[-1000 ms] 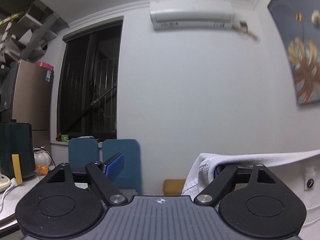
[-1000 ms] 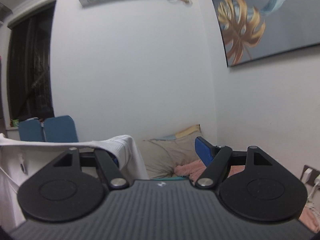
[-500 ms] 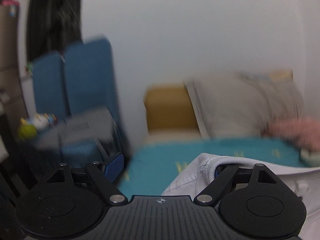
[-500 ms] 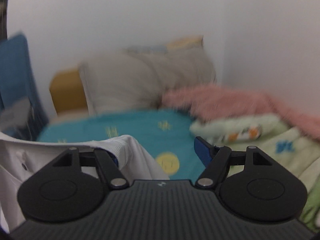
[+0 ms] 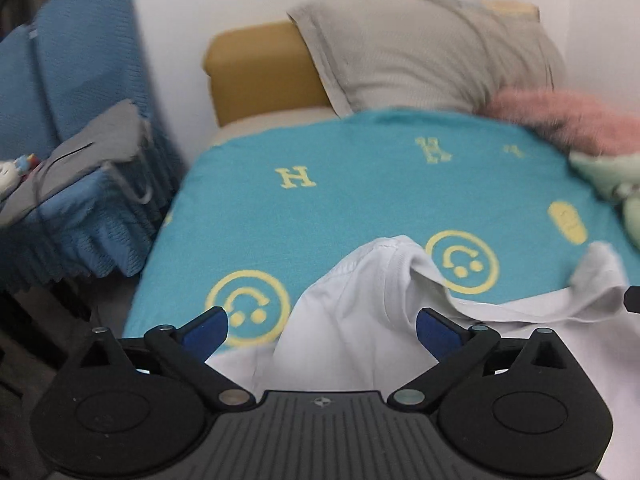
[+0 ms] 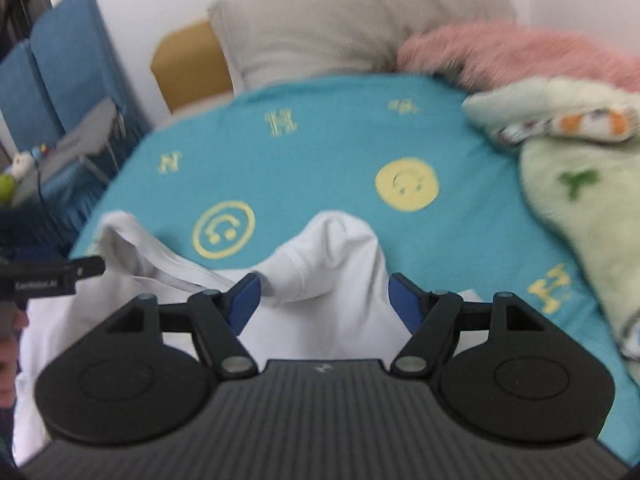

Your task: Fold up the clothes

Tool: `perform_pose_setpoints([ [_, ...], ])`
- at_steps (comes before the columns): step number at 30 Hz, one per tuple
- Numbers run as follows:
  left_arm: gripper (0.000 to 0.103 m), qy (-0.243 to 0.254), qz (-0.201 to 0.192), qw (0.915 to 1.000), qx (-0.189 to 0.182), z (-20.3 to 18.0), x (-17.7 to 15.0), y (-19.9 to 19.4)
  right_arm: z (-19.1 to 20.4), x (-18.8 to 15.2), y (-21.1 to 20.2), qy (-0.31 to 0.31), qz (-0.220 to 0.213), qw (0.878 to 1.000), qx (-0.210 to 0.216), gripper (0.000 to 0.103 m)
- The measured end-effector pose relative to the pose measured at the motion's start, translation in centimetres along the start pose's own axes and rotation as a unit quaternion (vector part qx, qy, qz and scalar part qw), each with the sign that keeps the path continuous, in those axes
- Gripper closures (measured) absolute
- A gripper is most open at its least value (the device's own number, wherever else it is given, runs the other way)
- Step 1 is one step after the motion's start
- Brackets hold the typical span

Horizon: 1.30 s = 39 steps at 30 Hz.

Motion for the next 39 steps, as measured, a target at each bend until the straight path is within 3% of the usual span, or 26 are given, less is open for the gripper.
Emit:
perform_pose_setpoints([
  [3,0.000,-0.012,-0.062,0.9979,0.016,0.5,-2.7,-6.9,0.5,-0.4,-5.5,-0.007,-0.044,0.999,-0.012,0.031],
  [9,0.000,0.033,-0.122,0.9919,-0.011,-0.1,-13.1,-20.8,2.8,-6.1,-20.5,-0.028,-0.101,0.994,0.003,0.031],
  [13,0.000,0.021,-0.126,0.9913,-0.030,-0.7,-19.1,-29.3,4.5,-11.1,-28.8,-0.015,-0.128,0.992,0.004,0.031],
  [17,0.000,-0.026,-0.136,0.9899,-0.033,0.7,-24.0,-36.1,6.1,-15.2,-34.8,0.006,-0.141,0.990,0.014,0.031],
  [21,0.000,-0.142,-0.069,0.9868,-0.034,4.5,-25.2,-38.0,6.6,-18.1,-38.6,0.049,-0.126,0.990,0.027,0.031],
  [24,0.003,-0.234,-0.034,0.9706,-0.043,7.9,-24.7,-36.3,6.3,-19.6,-39.5,0.076,-0.110,0.990,0.046,0.031],
  [27,0.008,-0.322,-0.015,0.9453,-0.046,11.6,-24.0,-33.0,5.9,-20.5,-38.6,0.081,-0.103,0.991,0.040,0.031],
  [29,0.012,-0.382,0.002,0.9229,-0.045,13.9,-23.9,-30.3,5.7,-21.2,-37.6,0.081,-0.092,0.992,0.038,0.031],
  [32,0.020,-0.470,0.014,0.8808,-0.058,16.9,-23.5,-26.2,5.4,-21.4,-35.1,0.090,-0.070,0.993,0.039,0.031],
  [35,0.022,-0.517,0.006,0.8525,-0.076,18.4,-22.5,-21.5,5.1,-21.7,-32.6,0.099,-0.047,0.993,0.041,0.031],
  [39,0.029,-0.534,-0.011,0.8426,-0.069,18.7,-21.1,-15.4,4.7,-22.1,-29.3,0.111,-0.017,0.993,0.042,0.031],
])
Point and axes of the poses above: each gripper's, at about its wrist camera, not at the fingertips, and y roughly the way its jaws point, z to its left, x to its top, the point moved 1 cm from there along y, roughly the way its jaws point, and after that the axes turned 7 degrees about -z, right-handed, at the moved point
